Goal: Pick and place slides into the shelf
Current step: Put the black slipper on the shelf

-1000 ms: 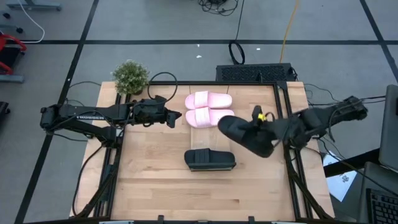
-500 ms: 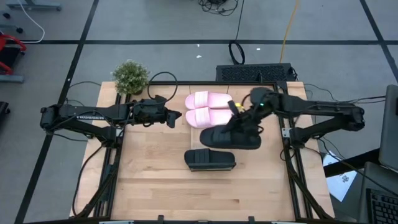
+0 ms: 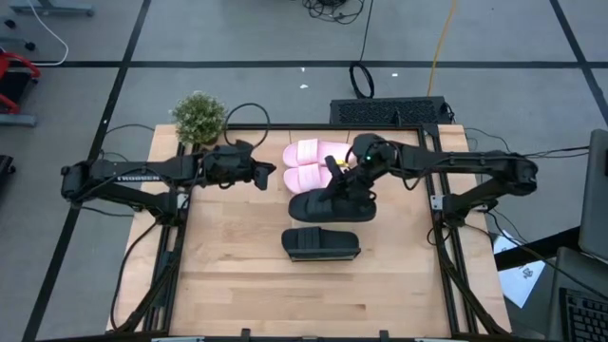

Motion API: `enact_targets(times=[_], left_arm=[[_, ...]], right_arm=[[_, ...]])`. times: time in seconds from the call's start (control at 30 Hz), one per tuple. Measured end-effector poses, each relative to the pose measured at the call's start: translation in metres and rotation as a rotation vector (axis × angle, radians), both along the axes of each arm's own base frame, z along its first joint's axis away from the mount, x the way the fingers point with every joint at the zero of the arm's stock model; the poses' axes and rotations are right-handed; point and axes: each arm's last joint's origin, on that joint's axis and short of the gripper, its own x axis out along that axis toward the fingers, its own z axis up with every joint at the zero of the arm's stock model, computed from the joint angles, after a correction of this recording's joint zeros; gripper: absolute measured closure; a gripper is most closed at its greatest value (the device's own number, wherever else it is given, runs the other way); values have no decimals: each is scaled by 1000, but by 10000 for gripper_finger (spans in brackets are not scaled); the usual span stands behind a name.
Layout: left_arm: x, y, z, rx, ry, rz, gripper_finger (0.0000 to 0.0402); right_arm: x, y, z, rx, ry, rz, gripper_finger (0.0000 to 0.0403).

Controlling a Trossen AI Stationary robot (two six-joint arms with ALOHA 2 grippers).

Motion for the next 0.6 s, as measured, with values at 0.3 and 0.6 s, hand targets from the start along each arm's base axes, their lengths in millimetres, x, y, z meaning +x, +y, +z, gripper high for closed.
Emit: enact_targets(times=[0.3,0.6], left_arm=[[-11,15,8,76,-1,33,319],[-35,25,24,165,-20,75,319]], right_arm=[[23,-11,-18,-9,-36,-17,403],[34,-25,-36,-4,-9,-50,403]])
